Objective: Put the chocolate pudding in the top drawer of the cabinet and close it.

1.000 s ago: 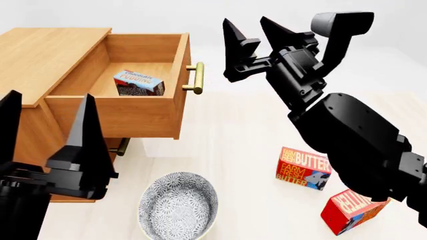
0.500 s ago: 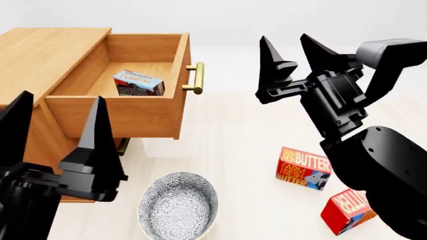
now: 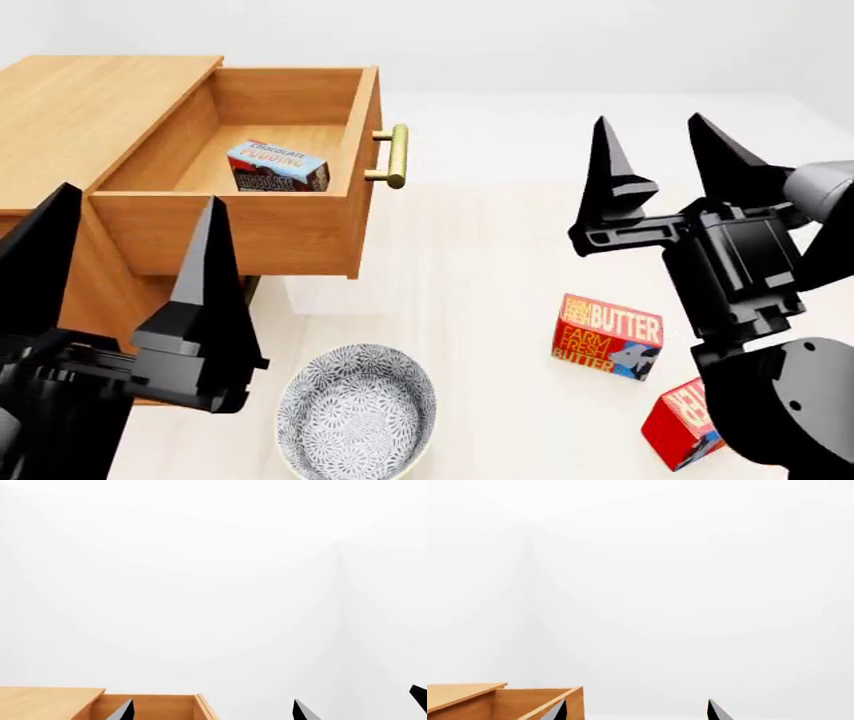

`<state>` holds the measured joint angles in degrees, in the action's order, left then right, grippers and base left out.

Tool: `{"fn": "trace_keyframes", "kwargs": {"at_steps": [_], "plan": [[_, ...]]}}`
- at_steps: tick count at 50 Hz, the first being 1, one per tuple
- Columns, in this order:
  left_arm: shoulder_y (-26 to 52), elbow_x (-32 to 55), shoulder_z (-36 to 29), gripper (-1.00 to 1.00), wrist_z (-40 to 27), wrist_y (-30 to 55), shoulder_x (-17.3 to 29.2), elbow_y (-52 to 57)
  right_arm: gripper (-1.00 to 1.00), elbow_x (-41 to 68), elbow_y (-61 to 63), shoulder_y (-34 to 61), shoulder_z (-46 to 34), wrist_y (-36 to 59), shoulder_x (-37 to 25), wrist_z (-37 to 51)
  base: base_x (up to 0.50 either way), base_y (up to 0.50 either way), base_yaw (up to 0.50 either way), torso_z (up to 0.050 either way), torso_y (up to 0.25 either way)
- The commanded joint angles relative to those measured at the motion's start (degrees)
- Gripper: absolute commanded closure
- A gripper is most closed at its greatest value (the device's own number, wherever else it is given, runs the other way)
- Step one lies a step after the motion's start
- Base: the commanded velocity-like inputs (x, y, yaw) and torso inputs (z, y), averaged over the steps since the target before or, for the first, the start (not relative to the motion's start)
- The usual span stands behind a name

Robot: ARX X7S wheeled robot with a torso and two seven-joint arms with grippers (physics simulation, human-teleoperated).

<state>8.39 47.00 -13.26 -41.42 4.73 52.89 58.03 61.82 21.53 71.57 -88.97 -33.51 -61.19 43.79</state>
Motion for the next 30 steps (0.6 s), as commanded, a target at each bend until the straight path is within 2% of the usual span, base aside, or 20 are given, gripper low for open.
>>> {"fn": "trace_keyframes", "kwargs": {"at_steps": [1, 17, 30], "plan": [[1.3, -0.5, -1.7, -1.00, 0.0, 0.3, -0.5, -0.2, -1.00, -6.0, 2.6, -3.1, -0.6, -0.4, -3.7, 7.0, 0.00, 0.00, 0.00, 0.000, 0.000], [2.8, -0.9, -3.3, -1.00, -0.3, 0.8, -0.9, -0.1, -1.00, -11.4, 3.8, -7.4, -0.5, -3.2, -7.1, 14.3, 0.00, 0.00, 0.00, 0.000, 0.000], [3.4, -1.6, -5.7, -1.00, -0.8, 1.2, -1.4, 0.9, -1.00, -12.3, 3.7, -8.0, -0.2, -2.9, -7.8, 15.8, 0.00, 0.00, 0.00, 0.000, 0.000]]}}
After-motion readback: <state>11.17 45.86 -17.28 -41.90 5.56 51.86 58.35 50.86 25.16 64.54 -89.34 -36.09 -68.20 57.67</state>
